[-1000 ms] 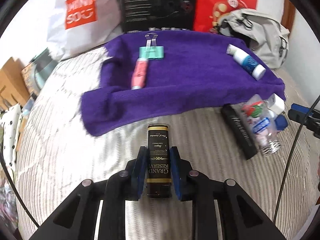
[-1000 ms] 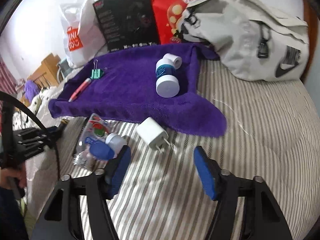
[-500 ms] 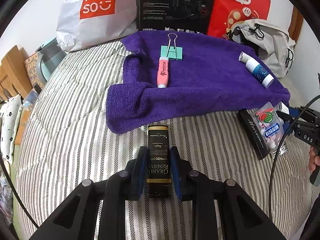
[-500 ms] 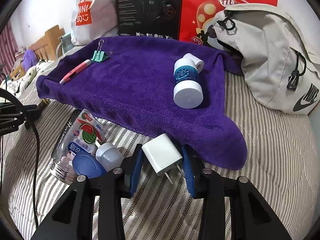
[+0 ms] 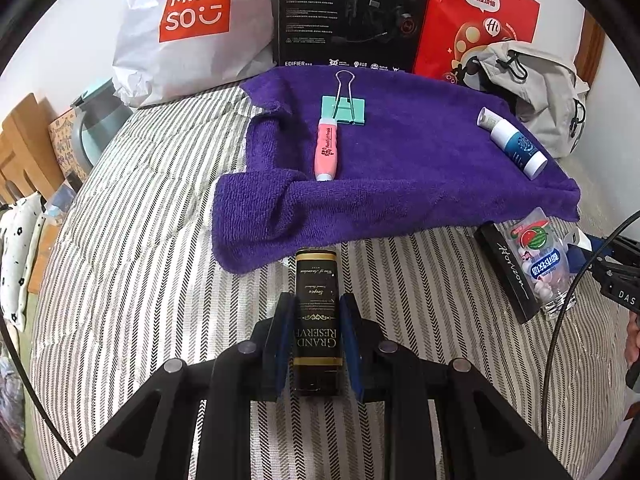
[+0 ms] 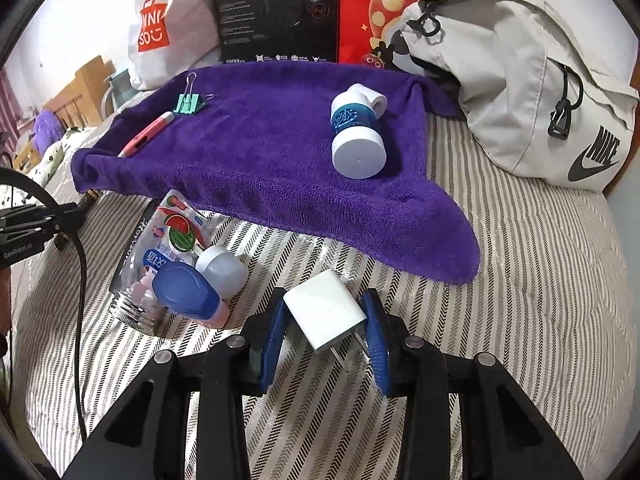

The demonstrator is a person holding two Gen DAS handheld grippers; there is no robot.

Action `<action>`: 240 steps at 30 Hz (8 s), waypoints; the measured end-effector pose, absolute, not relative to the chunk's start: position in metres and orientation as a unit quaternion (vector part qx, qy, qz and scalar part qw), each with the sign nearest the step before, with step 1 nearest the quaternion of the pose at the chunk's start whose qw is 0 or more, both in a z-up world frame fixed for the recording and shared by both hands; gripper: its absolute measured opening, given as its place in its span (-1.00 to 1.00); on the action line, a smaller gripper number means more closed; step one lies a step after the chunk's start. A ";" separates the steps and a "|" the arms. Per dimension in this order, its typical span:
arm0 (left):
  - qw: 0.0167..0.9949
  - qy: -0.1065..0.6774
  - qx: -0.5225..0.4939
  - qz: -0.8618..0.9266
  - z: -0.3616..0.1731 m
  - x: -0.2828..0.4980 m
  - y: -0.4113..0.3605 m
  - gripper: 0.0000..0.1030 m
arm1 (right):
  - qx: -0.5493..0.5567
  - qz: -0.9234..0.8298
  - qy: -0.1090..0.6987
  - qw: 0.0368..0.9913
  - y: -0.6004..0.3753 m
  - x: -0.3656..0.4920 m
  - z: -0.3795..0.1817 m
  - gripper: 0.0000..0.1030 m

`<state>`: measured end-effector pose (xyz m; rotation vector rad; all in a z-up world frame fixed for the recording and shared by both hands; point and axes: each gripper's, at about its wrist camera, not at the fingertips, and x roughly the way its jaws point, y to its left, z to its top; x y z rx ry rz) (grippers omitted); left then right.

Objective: Organize rigid objects
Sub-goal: 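Place the gold tube on the towel with left gripper while right places the plug, then grasp the black Horizon tube with the left gripper while the right grasps the blue lid, then lower the Horizon tube by the gold tube with left gripper while right drops the lid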

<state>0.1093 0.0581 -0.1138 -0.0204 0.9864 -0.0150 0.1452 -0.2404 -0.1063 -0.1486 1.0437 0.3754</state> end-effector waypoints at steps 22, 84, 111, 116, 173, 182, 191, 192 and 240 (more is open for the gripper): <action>0.893 0.450 -0.020 -0.018 -0.059 0.132 0.071 -0.57 | -0.034 0.225 0.471 0.852 -0.240 0.168 -0.053 -0.27; 0.868 0.496 0.015 -0.032 -0.080 0.191 0.050 -0.04 | -0.028 0.217 0.518 0.827 -0.238 0.201 -0.069 0.17; 0.858 0.505 0.021 -0.087 -0.109 0.137 -0.050 0.13 | 0.032 0.170 0.513 0.841 -0.318 0.083 -0.056 0.26; 0.862 0.499 0.060 -0.069 -0.108 0.124 -0.042 0.13 | 0.037 0.180 0.510 0.840 -0.309 0.082 -0.058 0.26; 0.866 0.493 0.020 -0.079 -0.106 0.104 0.016 -0.60 | -0.028 0.218 0.511 0.831 -0.252 0.097 -0.091 -0.51; 0.865 0.495 0.010 -0.078 -0.104 0.104 0.019 -0.60 | -0.005 0.224 0.515 0.827 -0.257 0.100 -0.094 -0.51; 0.866 0.494 -0.020 -0.080 -0.095 0.103 0.035 -0.60 | -0.010 0.230 0.503 0.833 -0.258 0.108 -0.078 -0.51; 0.866 0.493 -0.019 -0.078 -0.093 0.104 0.036 -0.60 | -0.008 0.233 0.501 0.834 -0.258 0.109 -0.076 -0.51; 0.876 0.480 -0.006 -0.057 -0.054 0.167 0.066 -0.59 | -0.065 0.225 0.509 0.828 -0.179 0.290 -0.107 -0.51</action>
